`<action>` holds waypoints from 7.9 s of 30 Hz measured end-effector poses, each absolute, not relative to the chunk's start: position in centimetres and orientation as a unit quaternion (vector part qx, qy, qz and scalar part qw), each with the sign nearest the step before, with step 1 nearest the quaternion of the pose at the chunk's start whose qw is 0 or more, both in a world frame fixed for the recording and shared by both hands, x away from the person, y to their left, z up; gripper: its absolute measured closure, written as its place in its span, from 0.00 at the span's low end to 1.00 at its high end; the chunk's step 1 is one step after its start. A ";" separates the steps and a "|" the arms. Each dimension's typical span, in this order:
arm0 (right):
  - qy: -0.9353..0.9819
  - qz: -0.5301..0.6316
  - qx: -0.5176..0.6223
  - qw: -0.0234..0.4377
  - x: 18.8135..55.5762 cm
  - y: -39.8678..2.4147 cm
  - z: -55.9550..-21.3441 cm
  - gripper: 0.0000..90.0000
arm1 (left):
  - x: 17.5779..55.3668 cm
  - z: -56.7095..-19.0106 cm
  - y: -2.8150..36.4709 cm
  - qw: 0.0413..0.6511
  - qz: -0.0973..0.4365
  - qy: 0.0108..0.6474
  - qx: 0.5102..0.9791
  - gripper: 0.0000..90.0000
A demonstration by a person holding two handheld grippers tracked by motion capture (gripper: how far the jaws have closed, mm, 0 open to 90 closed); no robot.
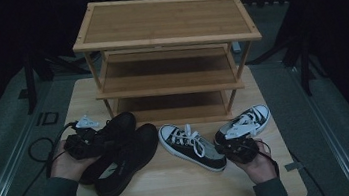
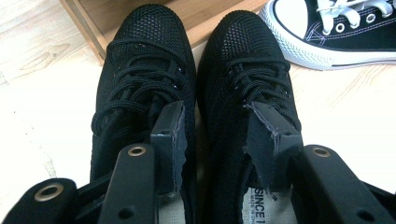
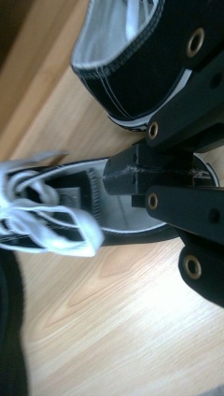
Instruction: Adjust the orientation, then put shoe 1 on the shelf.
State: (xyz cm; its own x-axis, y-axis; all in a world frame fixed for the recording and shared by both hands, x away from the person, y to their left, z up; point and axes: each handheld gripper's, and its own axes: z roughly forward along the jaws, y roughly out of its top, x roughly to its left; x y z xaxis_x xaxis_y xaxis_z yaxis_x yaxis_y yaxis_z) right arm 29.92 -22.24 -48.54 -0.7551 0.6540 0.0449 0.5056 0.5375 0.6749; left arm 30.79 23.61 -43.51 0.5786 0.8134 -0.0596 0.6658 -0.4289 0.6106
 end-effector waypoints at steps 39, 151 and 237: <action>0.870 0.306 0.369 0.117 28.1 -27.2 -48.1 1.00 | 30.5 -43.6 24.3 0.305 0.128 0.446 0.831 0.63; 0.821 0.338 0.427 0.171 29.0 -30.2 -50.4 0.63 | 30.2 -46.7 23.3 0.234 0.109 0.425 0.868 0.67; 0.817 0.345 0.434 0.159 28.8 -30.6 -51.3 0.60 | 35.2 -44.9 16.7 0.225 0.139 0.409 0.874 0.95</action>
